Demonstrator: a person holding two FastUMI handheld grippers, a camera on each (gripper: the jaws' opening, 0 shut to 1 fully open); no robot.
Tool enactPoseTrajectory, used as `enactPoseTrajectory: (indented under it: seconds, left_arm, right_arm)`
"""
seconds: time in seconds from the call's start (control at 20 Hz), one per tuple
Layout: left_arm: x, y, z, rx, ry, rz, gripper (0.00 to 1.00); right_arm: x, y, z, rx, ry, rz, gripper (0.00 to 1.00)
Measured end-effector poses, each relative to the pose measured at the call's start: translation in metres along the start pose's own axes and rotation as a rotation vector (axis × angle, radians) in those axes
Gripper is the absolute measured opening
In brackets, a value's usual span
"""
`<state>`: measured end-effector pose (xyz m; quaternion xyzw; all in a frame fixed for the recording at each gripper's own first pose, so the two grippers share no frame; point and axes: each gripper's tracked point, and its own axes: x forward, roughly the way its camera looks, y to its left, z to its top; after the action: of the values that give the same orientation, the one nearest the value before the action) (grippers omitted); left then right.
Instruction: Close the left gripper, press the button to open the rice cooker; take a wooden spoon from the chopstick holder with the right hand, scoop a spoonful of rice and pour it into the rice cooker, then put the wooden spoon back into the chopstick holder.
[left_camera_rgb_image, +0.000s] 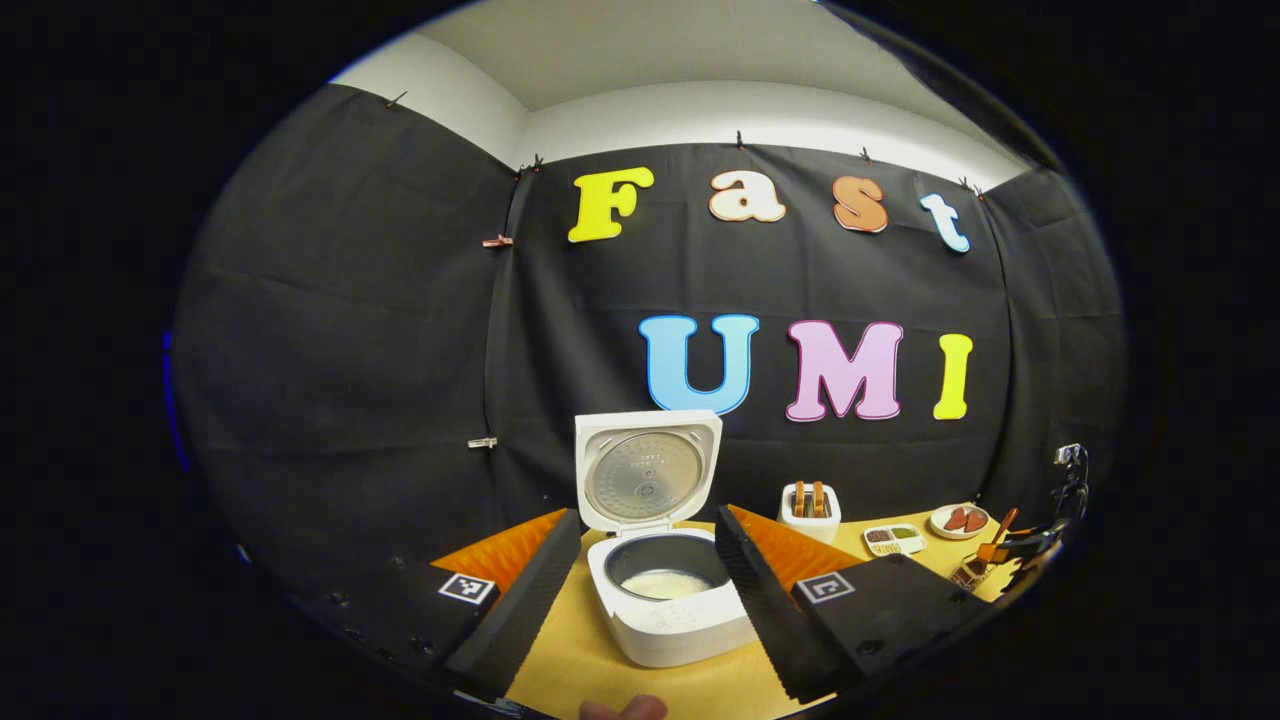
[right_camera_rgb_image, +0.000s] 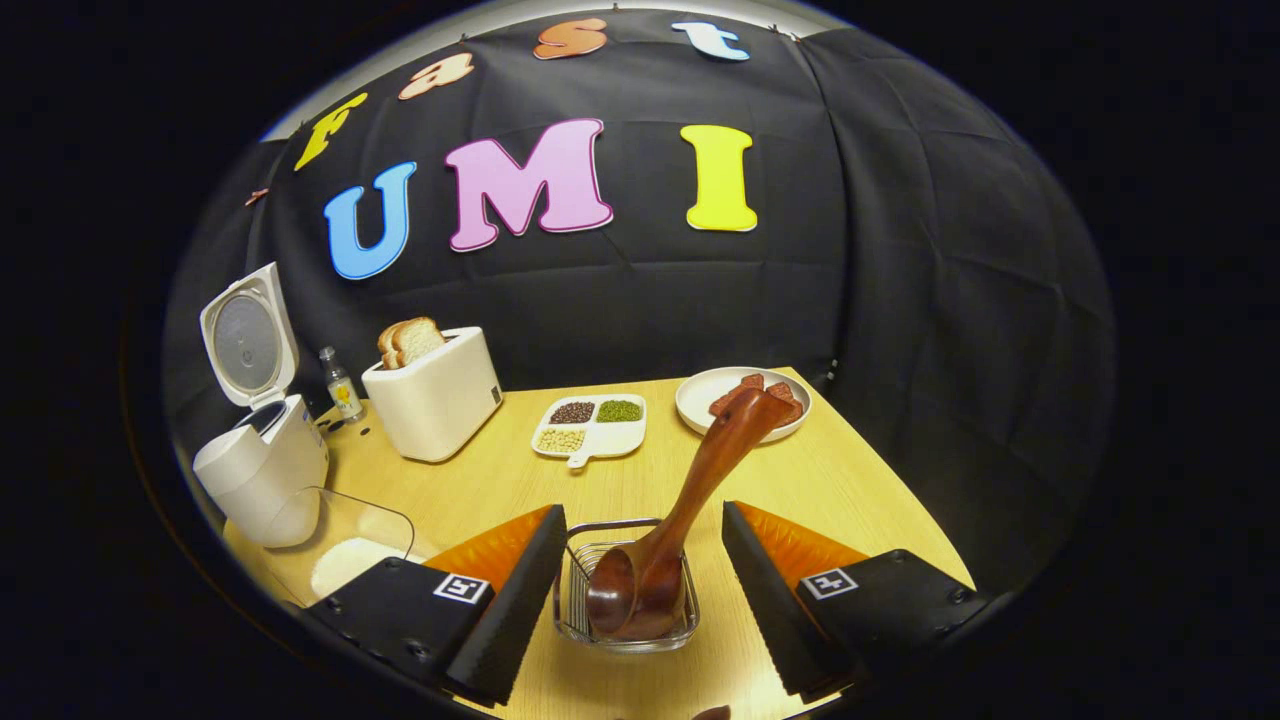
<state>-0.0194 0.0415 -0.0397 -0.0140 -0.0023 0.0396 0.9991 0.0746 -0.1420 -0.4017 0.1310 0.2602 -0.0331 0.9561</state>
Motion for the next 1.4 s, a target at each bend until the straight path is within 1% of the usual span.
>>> enactPoseTrajectory:
  seconds: [0.1, 0.15, 0.2, 0.25, 0.3, 0.35, 0.4, 0.45, 0.5, 0.55, 0.6, 0.65, 0.7, 0.85, 0.9, 1.0, 1.1, 1.25, 1.3, 1.4]
  left_arm:
    - [0.000, -0.002, -0.006, 0.004, 0.016, 0.002, 0.94]
    - [0.001, -0.002, -0.009, 0.010, 0.026, 0.007, 0.94]
    - [0.002, -0.001, -0.011, 0.015, 0.031, 0.012, 0.94]
    - [0.002, -0.001, -0.011, 0.015, 0.034, 0.014, 0.94]
    - [0.001, -0.002, -0.013, 0.012, 0.040, 0.016, 0.94]
    - [0.002, -0.003, -0.014, 0.009, 0.046, 0.016, 0.94]
    - [0.001, -0.002, -0.016, 0.007, 0.050, 0.017, 0.94]
    - [0.001, -0.002, -0.016, 0.007, 0.052, 0.019, 0.94]
    - [0.005, -0.003, -0.018, 0.008, 0.054, 0.020, 0.94]
    - [0.007, -0.003, -0.018, 0.008, 0.056, 0.020, 0.94]
    - [0.008, -0.004, -0.020, 0.008, 0.059, 0.016, 0.94]
    - [0.009, -0.005, -0.020, 0.007, 0.060, 0.013, 0.94]
    - [0.009, -0.003, -0.019, 0.007, 0.061, 0.012, 0.94]
    - [0.012, 0.000, -0.014, 0.005, 0.052, 0.005, 0.94]
    - [0.013, 0.002, -0.014, 0.005, 0.046, 0.004, 0.94]
    - [0.015, 0.005, -0.012, 0.009, 0.043, 0.001, 0.94]
    - [0.013, 0.011, -0.012, 0.017, 0.044, -0.003, 0.94]
    - [0.014, 0.018, -0.010, 0.024, 0.038, -0.008, 0.94]
    - [0.013, 0.020, -0.010, 0.022, 0.037, -0.012, 0.94]
    - [0.014, 0.025, -0.008, 0.019, 0.033, -0.016, 0.94]
  right_arm:
    - [0.010, -0.003, -0.002, 0.026, 0.014, 0.019, 0.93]
    - [0.016, -0.004, -0.006, 0.046, 0.034, 0.033, 0.84]
    - [0.022, -0.006, -0.009, 0.063, 0.053, 0.036, 0.78]
    - [0.028, -0.009, -0.012, 0.074, 0.070, 0.032, 0.63]
    - [0.030, -0.011, -0.010, 0.083, 0.072, 0.036, 0.46]
    - [0.031, -0.012, -0.006, 0.092, 0.054, 0.033, 0.29]
    - [0.029, -0.017, 0.003, 0.088, 0.026, 0.016, 0.34]
    - [0.026, -0.020, 0.009, 0.085, -0.003, 0.003, 0.34]
    - [0.026, -0.017, 0.010, 0.089, -0.015, 0.017, 0.27]
    - [0.021, -0.010, 0.009, 0.102, 0.001, 0.051, 0.23]
    - [0.015, -0.001, 0.010, 0.118, 0.009, 0.091, 0.22]
    - [0.012, 0.003, 0.008, 0.128, 0.015, 0.100, 0.18]
    - [0.013, 0.001, 0.007, 0.123, 0.025, 0.092, 0.14]
    - [0.003, 0.000, 0.009, 0.137, 0.028, 0.075, 0.14]
    - [0.002, -0.001, 0.008, 0.150, 0.021, 0.070, 0.10]
    - [-0.004, -0.003, 0.008, 0.168, 0.023, 0.053, 0.10]
    - [-0.010, -0.004, 0.025, 0.173, -0.014, 0.041, 0.08]
    - [-0.025, -0.005, 0.070, 0.150, -0.114, 0.015, 0.07]
    - [-0.032, 0.002, 0.085, 0.140, -0.144, 0.024, 0.07]
    - [-0.049, 0.032, 0.114, 0.130, -0.199, 0.082, 0.07]
